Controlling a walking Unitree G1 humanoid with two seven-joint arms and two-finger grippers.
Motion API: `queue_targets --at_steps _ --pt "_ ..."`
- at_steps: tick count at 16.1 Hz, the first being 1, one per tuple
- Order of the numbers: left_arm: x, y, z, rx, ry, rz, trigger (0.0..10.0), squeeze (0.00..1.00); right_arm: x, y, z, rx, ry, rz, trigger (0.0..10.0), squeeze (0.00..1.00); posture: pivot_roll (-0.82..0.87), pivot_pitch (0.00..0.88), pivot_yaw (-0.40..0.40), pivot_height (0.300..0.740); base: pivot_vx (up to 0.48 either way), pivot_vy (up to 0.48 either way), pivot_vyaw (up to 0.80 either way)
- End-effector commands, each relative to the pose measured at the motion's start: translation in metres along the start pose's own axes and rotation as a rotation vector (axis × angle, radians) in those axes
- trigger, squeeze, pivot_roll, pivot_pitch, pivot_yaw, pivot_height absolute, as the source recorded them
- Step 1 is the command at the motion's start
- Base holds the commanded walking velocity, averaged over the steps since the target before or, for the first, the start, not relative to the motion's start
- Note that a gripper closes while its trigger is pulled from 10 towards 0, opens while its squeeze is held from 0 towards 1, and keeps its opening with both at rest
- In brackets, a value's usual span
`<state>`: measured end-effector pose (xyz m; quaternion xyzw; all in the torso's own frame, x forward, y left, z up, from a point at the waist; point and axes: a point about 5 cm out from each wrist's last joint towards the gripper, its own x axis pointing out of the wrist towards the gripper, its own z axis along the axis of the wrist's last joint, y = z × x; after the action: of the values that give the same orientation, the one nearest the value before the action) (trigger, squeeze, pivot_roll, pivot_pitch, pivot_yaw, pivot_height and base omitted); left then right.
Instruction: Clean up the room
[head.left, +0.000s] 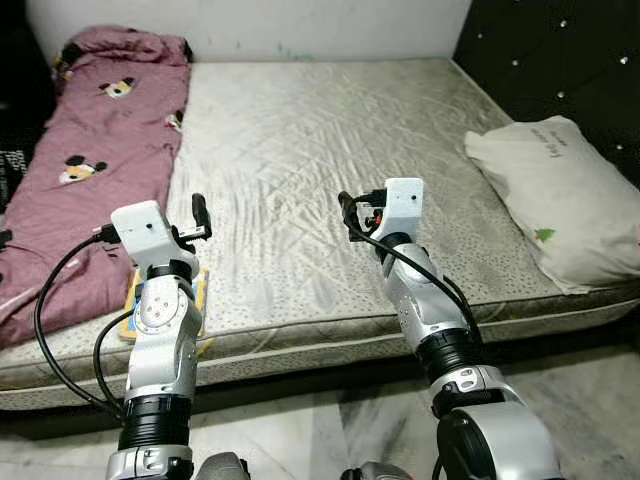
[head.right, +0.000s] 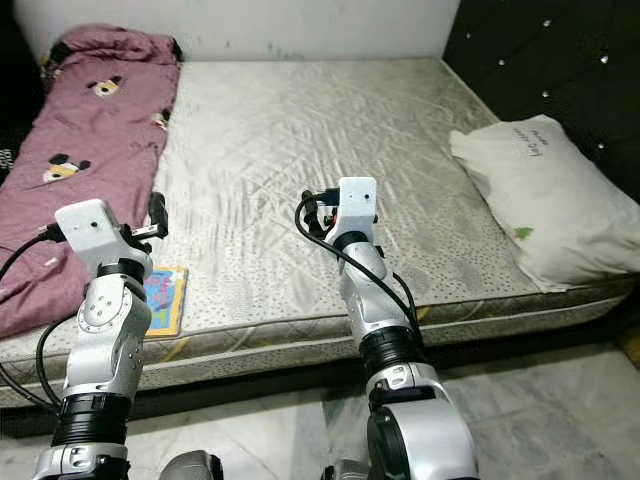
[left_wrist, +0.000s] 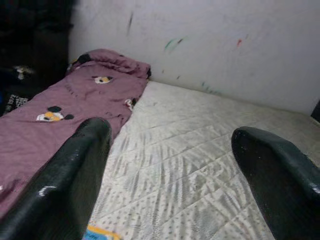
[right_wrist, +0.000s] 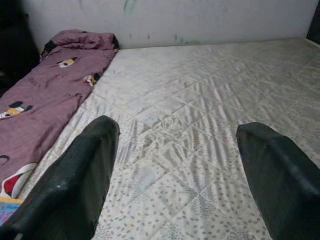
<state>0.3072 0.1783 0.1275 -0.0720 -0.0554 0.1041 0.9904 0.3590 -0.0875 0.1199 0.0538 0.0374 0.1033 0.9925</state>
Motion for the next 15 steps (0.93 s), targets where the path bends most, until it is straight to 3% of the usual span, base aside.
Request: queue_targets --at_steps 1,2,3,4,5,10,15 --pt "-0.0005 0.0001 0.0034 -0.003 -0.015 0.002 0.0 0.00 0.0014 -0.0009 0.0033 -0.006 -0.008 -0.002 10.0 0.00 -0.01 0.000 -0.044 0.740 0.000 0.000 0.00" --pt "-0.0005 0.0003 0.0030 -0.004 -0.012 0.005 0.0 0.00 0.0014 -0.0010 0.0032 -0.005 -0.008 -0.003 10.0 0.00 -0.01 0.000 -0.044 0.740 0.000 0.000 0.00" --pt "-0.0002 0.0004 0.0027 -0.003 -0.007 0.005 2.7 0.00 0.0014 -0.0010 0.0034 -0.005 -0.008 -0.003 10.0 0.00 -0.01 0.000 -0.044 0.740 0.000 0.000 0.00" --pt "0.0002 0.0005 0.0025 -0.002 -0.004 0.006 4.1 0.00 0.0016 -0.0011 0.0035 -0.005 -0.008 -0.004 10.0 0.00 -0.01 0.000 -0.043 0.740 0.000 0.000 0.00" --pt "0.0009 0.0004 0.0021 0.006 0.001 0.002 10.0 0.00 0.0017 -0.0011 0.0036 -0.004 -0.009 -0.005 10.0 0.00 -0.01 0.000 -0.043 0.740 0.000 0.000 0.00" --pt "0.0017 0.0007 0.0017 -0.015 0.007 -0.001 10.0 0.00 0.0018 -0.0016 0.0037 -0.004 -0.008 -0.008 10.0 0.00 -0.01 0.000 -0.043 0.740 0.000 0.000 0.00" --pt "0.0014 0.0003 0.0026 -0.005 -0.001 -0.006 10.0 0.00 0.0018 -0.0023 0.0036 -0.006 -0.005 -0.010 10.0 0.00 -0.02 0.000 -0.044 0.740 0.000 0.480 0.00"
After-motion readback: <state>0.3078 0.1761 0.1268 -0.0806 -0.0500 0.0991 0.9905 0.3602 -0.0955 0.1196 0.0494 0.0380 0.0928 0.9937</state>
